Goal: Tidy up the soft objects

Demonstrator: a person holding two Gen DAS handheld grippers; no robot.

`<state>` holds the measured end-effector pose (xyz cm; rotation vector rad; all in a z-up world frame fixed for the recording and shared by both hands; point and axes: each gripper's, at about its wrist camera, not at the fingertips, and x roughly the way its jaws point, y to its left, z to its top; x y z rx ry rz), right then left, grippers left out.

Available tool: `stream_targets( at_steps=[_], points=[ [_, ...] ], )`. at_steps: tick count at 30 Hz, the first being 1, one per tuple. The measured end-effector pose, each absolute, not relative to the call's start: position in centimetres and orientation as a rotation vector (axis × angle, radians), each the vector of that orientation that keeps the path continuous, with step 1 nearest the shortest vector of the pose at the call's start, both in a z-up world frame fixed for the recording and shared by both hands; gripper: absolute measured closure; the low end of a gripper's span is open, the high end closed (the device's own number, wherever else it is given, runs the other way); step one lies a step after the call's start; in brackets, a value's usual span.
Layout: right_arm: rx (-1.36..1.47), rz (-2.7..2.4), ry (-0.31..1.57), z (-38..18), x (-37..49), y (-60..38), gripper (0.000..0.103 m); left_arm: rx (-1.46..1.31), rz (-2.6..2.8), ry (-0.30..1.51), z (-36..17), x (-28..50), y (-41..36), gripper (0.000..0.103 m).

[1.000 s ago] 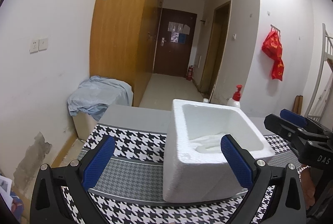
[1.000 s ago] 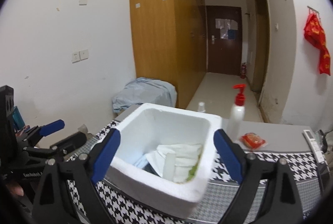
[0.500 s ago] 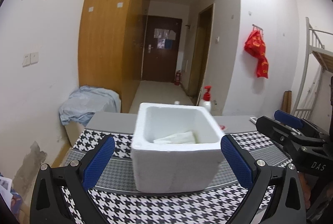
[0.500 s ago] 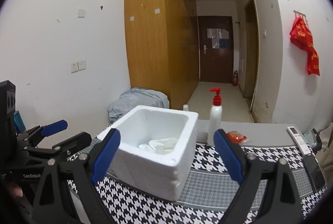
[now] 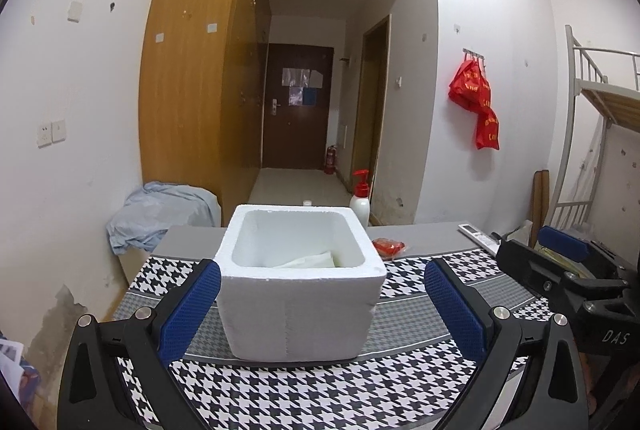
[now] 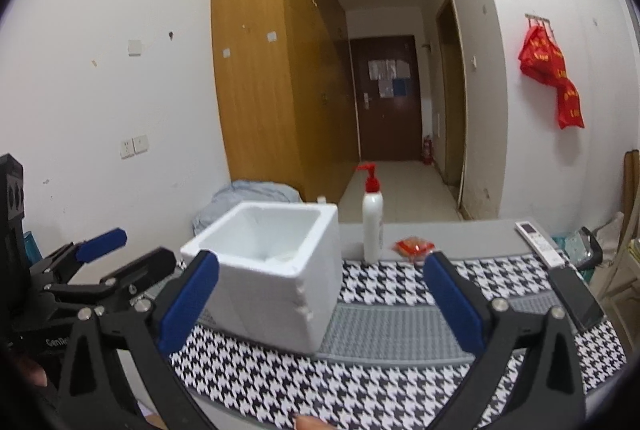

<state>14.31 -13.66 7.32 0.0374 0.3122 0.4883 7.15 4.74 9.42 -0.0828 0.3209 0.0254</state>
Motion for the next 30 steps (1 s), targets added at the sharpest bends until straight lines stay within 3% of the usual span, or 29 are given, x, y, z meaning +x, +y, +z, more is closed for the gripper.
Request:
stream_targets(
  at_steps=[30],
  points=[
    [-0.009,0.475,0.118,3.8,5.4,-16.7,0.0,-0.044,0.05,0.17,6.5,-0.9,2.0,0.001]
  ],
)
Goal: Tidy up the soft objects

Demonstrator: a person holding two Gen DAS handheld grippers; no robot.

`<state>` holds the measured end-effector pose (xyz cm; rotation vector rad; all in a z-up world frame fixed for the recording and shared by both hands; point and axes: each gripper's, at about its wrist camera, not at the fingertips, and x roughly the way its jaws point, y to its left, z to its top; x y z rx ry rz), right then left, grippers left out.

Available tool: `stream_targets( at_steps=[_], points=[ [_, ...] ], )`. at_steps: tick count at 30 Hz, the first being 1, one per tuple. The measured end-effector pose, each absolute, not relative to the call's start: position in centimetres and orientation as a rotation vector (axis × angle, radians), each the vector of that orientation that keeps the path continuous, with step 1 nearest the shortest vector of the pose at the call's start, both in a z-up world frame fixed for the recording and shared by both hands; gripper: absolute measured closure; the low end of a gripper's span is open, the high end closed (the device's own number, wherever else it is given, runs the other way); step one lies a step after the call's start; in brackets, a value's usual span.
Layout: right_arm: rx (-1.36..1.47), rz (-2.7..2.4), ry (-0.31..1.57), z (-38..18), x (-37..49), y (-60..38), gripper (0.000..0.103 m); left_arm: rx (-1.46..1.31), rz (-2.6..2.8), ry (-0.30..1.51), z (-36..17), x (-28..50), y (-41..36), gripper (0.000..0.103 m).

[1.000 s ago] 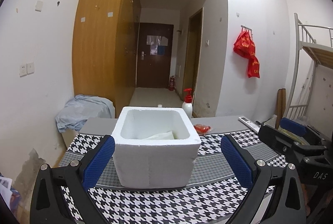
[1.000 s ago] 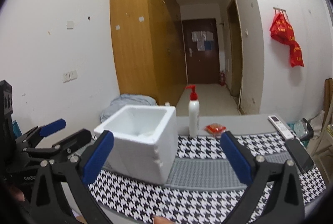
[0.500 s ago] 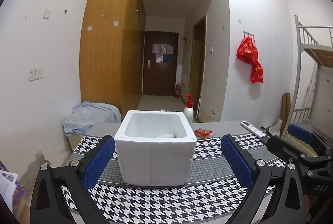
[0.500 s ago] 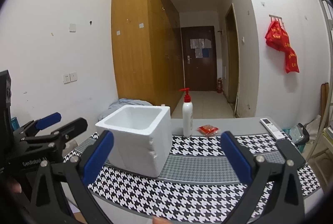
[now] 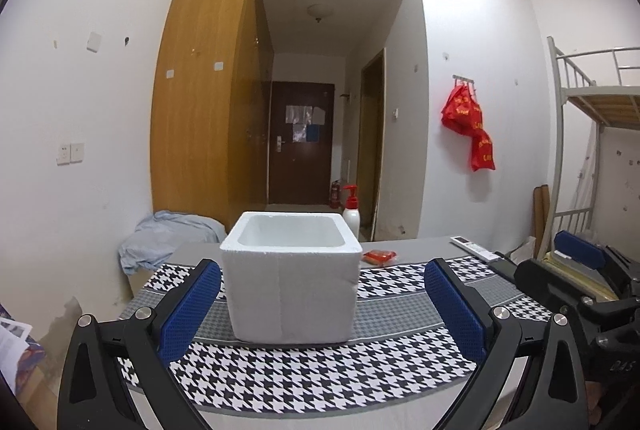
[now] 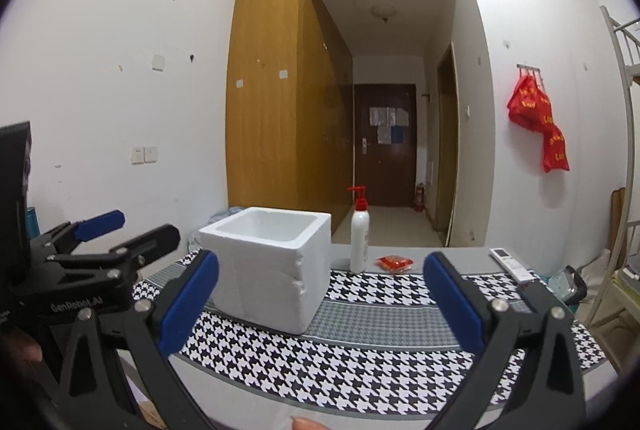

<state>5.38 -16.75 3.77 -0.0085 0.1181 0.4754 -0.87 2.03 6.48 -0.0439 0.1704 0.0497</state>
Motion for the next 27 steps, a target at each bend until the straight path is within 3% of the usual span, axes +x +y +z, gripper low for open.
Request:
stream_targets(
  at_steps=[14,27],
  points=[
    [0.011,0.436,0.166,-0.2,4.6,-17.3,0.0,-0.054,0.07,0.195,3.3,-3.1,1.8,0.001],
    [0.027,0.417,0.181,-0.6,4.2,-18.1,0.0,-0.047,0.052,0.207,3.0,-3.1,1.5,0.001]
  ],
)
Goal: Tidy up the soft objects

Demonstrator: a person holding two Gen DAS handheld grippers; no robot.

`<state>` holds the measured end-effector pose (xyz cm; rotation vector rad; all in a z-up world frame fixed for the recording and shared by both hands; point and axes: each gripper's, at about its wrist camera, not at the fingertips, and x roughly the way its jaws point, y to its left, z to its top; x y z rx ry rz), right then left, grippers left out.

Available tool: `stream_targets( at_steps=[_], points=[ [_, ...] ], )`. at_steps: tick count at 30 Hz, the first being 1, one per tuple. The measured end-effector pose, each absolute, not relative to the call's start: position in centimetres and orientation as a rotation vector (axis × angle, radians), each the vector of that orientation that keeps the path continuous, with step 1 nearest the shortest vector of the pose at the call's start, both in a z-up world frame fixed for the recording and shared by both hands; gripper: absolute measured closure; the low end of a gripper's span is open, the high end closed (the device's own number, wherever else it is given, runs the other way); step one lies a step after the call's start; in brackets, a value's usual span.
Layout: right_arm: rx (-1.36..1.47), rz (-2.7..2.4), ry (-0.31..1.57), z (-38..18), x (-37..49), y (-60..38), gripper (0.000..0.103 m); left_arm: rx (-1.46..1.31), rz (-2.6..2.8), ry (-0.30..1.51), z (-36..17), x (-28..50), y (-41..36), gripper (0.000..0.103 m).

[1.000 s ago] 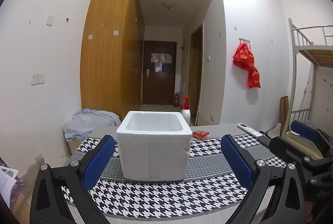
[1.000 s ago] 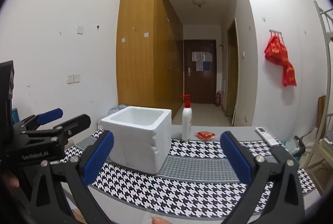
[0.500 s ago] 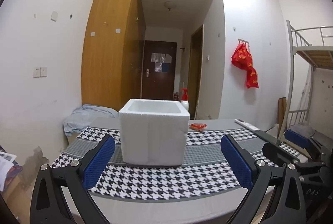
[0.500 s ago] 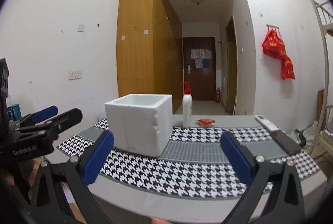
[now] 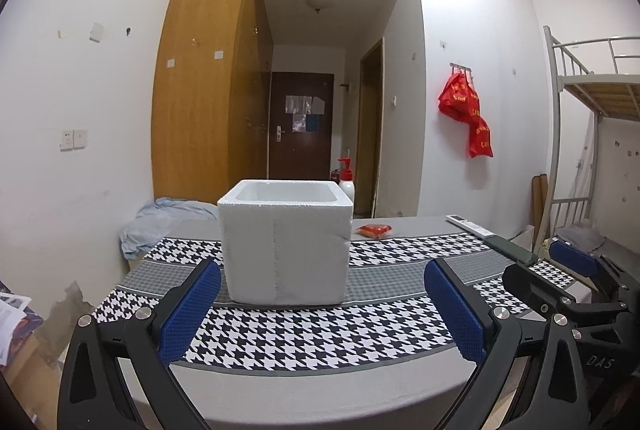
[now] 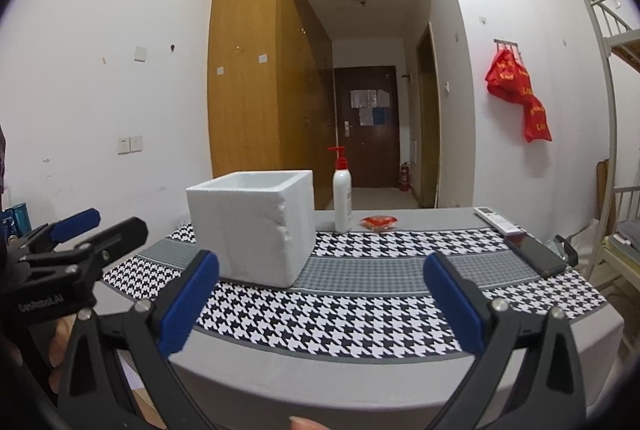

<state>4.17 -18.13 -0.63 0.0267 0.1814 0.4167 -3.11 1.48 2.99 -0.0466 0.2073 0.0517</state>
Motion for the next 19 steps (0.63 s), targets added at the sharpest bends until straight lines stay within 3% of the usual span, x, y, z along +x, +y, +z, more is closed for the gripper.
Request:
stream_targets(
  at_steps=[19],
  points=[
    [0.015,0.428,0.19,-0.69,3.97,-17.5,0.0,-0.041,0.051,0.209,2.88,-3.38,1.78,0.001]
  ],
)
